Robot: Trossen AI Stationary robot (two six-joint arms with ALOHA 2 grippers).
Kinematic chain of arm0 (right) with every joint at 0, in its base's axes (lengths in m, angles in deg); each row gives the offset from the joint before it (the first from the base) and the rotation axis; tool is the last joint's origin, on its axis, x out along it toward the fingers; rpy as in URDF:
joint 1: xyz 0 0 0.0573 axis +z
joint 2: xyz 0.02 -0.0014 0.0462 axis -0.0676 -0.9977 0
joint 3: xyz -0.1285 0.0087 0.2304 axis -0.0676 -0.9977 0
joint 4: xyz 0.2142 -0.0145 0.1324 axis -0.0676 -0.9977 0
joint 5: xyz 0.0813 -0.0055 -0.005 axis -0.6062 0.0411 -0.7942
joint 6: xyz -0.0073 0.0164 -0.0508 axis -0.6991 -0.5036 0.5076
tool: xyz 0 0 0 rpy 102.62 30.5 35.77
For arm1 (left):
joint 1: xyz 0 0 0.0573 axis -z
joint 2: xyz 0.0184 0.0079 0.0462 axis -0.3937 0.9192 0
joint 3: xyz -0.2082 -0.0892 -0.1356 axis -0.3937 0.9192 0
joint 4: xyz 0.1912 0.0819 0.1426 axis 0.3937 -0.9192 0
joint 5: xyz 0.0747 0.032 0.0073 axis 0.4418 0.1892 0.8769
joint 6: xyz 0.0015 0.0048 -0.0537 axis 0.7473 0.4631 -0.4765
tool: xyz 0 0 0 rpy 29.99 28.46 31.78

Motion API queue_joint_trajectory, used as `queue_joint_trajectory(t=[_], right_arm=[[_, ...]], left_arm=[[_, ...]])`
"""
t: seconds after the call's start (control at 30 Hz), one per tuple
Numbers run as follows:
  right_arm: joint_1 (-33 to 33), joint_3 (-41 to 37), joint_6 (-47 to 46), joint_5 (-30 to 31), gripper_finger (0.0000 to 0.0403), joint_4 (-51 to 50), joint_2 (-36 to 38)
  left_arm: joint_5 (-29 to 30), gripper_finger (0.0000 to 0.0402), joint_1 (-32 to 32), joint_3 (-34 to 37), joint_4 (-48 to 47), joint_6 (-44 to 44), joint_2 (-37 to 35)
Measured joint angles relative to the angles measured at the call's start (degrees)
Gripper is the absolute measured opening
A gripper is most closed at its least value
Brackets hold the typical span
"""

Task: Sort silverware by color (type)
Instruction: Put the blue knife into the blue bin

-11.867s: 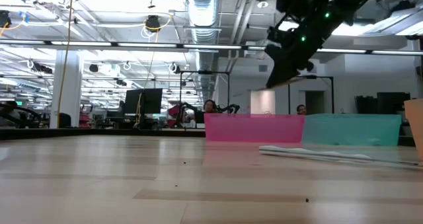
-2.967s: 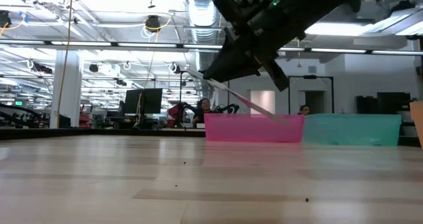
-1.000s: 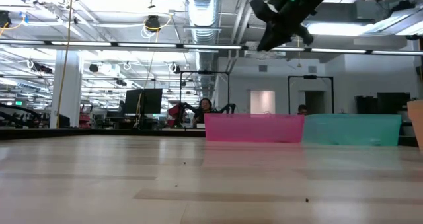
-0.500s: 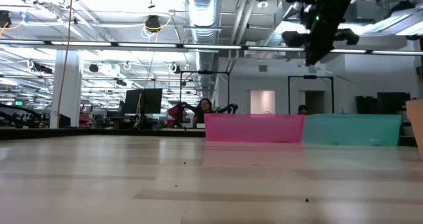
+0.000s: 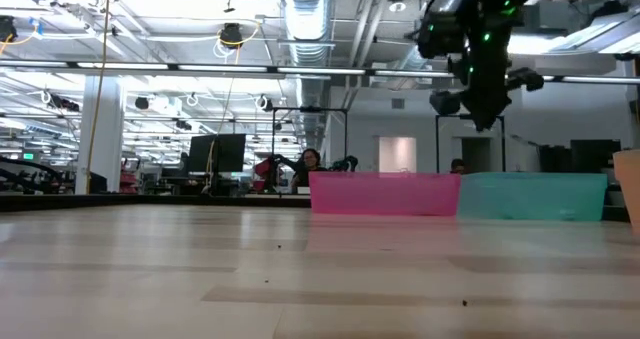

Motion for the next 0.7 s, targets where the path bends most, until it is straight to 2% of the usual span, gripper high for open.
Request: queue_joint_trajectory(t=[0.3, 0.7], right_arm=[[-4.42, -0.09, 2.08, -1.44, 0.0037, 0.55, -8.46], [-9.43, -0.11, 11.99, -9.66, 0.0039, 7.28, -12.51]], left_arm=[[0.02, 0.0173, -0.02, 0.00, -1.99, -0.07, 0.02], [0.04, 0.0173, -0.05, 0.00, -2.50, 0.09, 0.02]])
